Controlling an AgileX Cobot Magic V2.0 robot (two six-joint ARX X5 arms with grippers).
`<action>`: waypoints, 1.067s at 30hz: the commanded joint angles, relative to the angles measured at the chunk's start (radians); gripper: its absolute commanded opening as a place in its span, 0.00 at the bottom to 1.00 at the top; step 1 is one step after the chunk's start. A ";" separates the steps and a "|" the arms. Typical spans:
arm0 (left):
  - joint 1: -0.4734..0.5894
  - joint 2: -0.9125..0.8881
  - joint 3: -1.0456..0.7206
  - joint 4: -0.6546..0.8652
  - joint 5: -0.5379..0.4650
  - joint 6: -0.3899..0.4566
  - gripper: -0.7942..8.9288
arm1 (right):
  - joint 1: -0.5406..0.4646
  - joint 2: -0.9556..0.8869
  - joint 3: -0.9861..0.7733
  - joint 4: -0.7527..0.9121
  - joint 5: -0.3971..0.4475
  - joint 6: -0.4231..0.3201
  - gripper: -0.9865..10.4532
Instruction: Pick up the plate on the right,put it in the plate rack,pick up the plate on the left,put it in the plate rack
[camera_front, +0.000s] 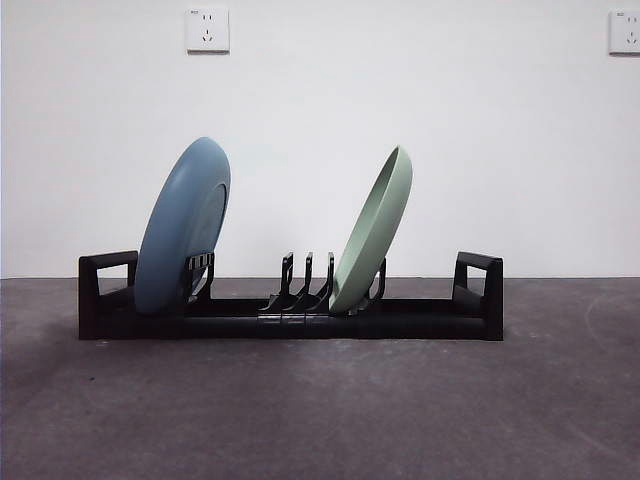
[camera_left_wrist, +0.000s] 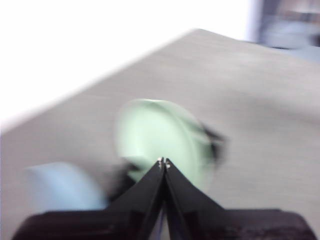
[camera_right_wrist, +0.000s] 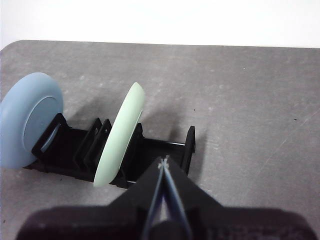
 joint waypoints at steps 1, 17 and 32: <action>0.020 -0.069 0.001 -0.055 -0.110 0.033 0.07 | 0.000 -0.003 -0.001 0.013 0.001 -0.016 0.08; 0.176 -0.557 -0.390 -0.145 -0.135 -0.029 0.07 | 0.002 -0.316 -0.402 0.252 0.010 -0.013 0.08; 0.175 -0.690 -0.510 -0.169 -0.151 -0.061 0.08 | 0.002 -0.380 -0.491 0.251 0.059 0.045 0.09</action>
